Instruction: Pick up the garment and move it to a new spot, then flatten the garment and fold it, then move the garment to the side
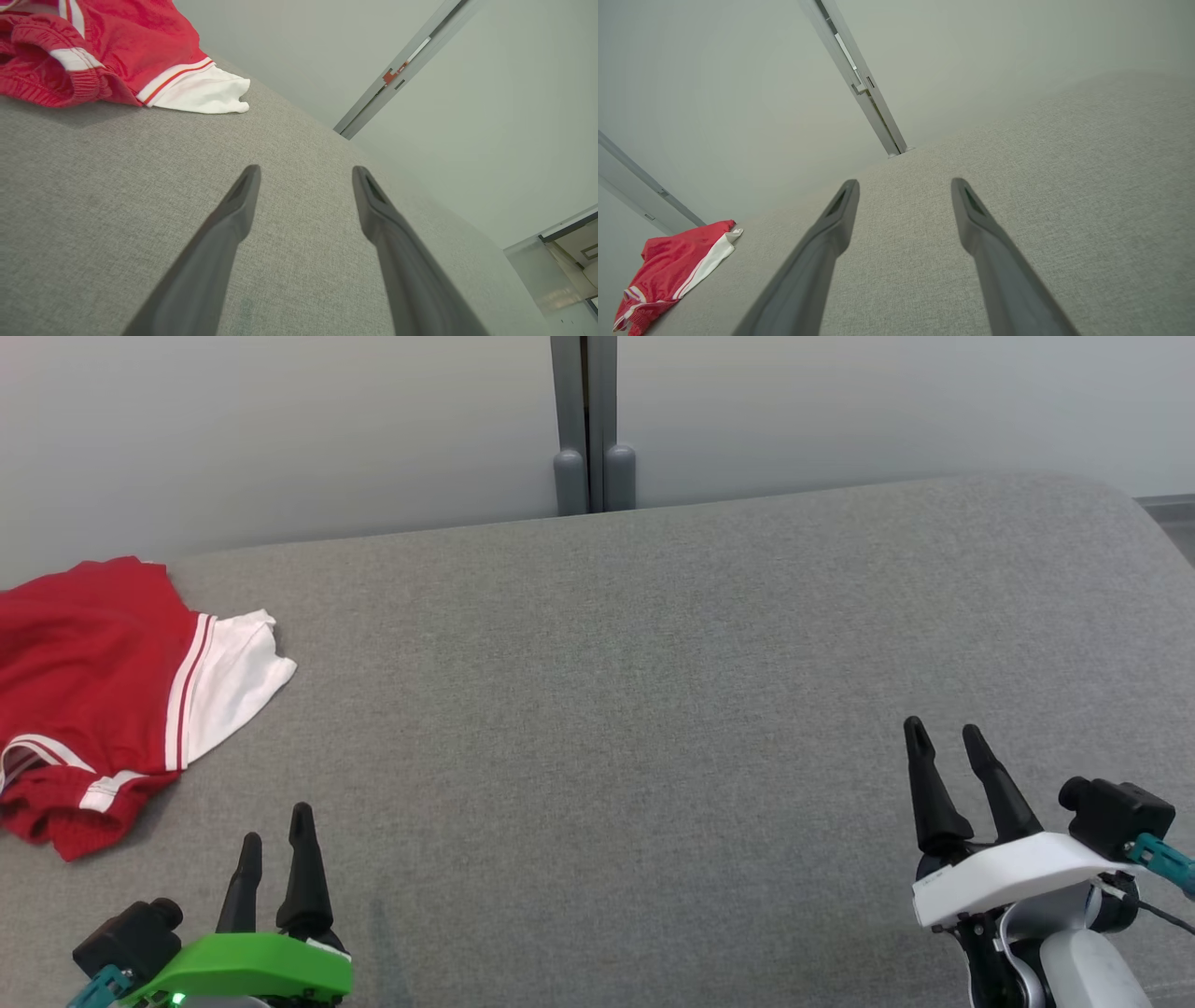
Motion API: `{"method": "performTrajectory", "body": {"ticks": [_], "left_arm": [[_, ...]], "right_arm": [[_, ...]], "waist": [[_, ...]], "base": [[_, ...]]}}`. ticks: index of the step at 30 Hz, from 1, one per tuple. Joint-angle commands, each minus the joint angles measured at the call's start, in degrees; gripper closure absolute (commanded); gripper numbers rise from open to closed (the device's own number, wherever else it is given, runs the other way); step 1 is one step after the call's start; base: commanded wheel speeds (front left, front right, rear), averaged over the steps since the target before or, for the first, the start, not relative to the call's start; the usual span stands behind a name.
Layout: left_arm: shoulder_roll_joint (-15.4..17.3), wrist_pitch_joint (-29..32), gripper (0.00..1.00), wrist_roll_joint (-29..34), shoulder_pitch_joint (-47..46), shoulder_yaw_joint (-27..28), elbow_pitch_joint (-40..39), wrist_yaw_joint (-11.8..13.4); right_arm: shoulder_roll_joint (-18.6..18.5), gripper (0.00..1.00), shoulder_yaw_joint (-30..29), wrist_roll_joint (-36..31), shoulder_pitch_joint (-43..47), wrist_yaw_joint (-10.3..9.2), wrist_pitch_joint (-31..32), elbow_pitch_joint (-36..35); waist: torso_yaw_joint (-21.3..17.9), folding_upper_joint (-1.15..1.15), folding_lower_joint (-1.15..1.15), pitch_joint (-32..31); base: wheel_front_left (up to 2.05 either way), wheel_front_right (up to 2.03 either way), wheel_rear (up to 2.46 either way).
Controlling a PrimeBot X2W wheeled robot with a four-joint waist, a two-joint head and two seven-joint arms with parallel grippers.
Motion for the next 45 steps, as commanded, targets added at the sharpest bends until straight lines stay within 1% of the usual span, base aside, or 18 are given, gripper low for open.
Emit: {"method": "performTrajectory", "body": {"ticks": [1,18,36,45], "left_arm": [[0.5,-0.5,0.00,2.1,0.0,0.0,-0.7,0.2],[0.5,-3.1,0.00,12.4,1.5,-1.1,-1.0,1.1],[0.5,-5.4,0.00,22.6,3.0,-1.3,-0.5,1.4],[0.6,-6.5,0.00,26.6,3.4,-1.6,-0.5,1.7]], "right_arm": [[-0.5,0.00,0.3,-2.1,-1.4,0.02,-0.8,-0.4],[-0.6,0.00,1.7,-13.6,-1.4,0.02,-3.3,0.3],[0.0,0.00,2.4,-21.3,-0.3,0.02,-5.7,1.2],[0.1,0.00,2.2,-24.5,-0.1,0.02,-6.7,2.4]], "waist": [[0.1,0.00,0.00,0.0],[0.2,0.00,0.00,0.0],[0.1,0.00,0.00,-0.1],[0.3,0.00,0.00,-0.2]], "base": [[0.00,0.00,0.00],[0.00,0.00,0.00],[0.00,0.00,0.00],[0.00,0.00,0.00]]}}
